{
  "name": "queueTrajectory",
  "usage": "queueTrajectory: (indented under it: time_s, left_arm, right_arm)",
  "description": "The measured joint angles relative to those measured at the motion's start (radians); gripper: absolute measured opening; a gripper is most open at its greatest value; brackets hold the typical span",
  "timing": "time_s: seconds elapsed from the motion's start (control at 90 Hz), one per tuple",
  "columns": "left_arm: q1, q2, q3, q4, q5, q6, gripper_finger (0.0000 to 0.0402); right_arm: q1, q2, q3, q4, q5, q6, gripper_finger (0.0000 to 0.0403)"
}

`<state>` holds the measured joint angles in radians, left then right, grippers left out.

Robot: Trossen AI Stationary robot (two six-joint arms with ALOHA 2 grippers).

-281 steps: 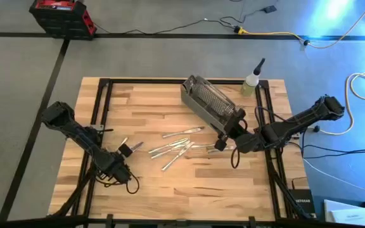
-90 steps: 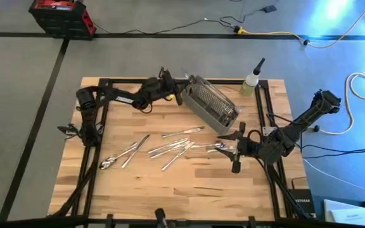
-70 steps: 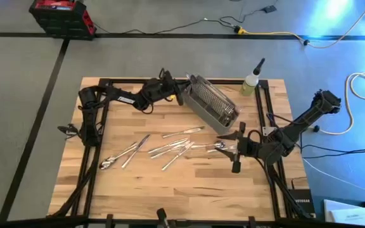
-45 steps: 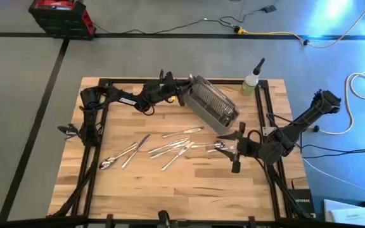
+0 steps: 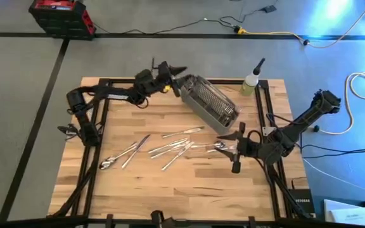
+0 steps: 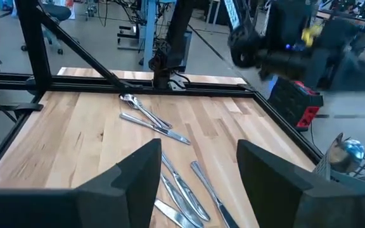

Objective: Sort silverware
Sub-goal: Put the silver spoon into the gray silverware organizer

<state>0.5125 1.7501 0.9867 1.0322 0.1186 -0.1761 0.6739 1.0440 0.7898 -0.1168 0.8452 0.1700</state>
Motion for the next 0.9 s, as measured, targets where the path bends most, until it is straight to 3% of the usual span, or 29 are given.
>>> queueTrajectory:
  time_s: [0.156, 0.222, 0.289, 0.367, 0.456, 0.522, 0.589, 0.689, 0.9]
  left_arm:
    - [-0.009, -0.212, 0.001, -0.198, 0.2, 0.02, 0.0227]
    - [-0.017, -0.32, 0.001, -0.393, 0.304, 0.076, 0.0227]
    - [-0.039, -0.437, 0.001, -0.65, 0.321, 0.171, 0.0227]
    - [-0.086, -0.575, 0.001, -0.985, 0.219, 0.294, 0.0227]
    - [-0.196, -0.701, 0.002, -1.404, -0.038, 0.379, 0.022]
    - [-0.299, -0.761, 0.001, -1.68, -0.237, 0.335, 0.0213]
    - [-0.405, -0.796, 0.0, -1.888, -0.352, 0.208, 0.0205]
    - [-0.546, -0.802, -0.001, -2.04, -0.396, 0.001, 0.0197]
    - [-0.772, -0.654, -0.12, -2.093, -0.416, -0.231, 0.0186]
  right_arm:
    - [0.0, 0.024, 0.0, -0.023, 0.0, 0.014, 0.019]
    - [0.0, 0.043, 0.0, -0.022, 0.0, 0.014, 0.019]
    - [0.0, 0.062, 0.0, -0.02, 0.0, 0.015, 0.019]
    - [0.0, 0.089, 0.0, -0.014, 0.0, 0.016, 0.019]
    - [0.0, 0.117, 0.0, -0.007, 0.0, 0.016, 0.019]
    - [0.0, 0.139, 0.0, -0.006, 0.0, 0.016, 0.019]
    - [-0.001, 0.159, 0.0, -0.005, 0.0, 0.011, 0.019]
    - [-0.018, 0.188, 0.0, 0.017, -0.006, -0.015, 0.019]
    - [-0.097, 0.217, 0.0, 0.061, -0.123, -0.016, 0.019]
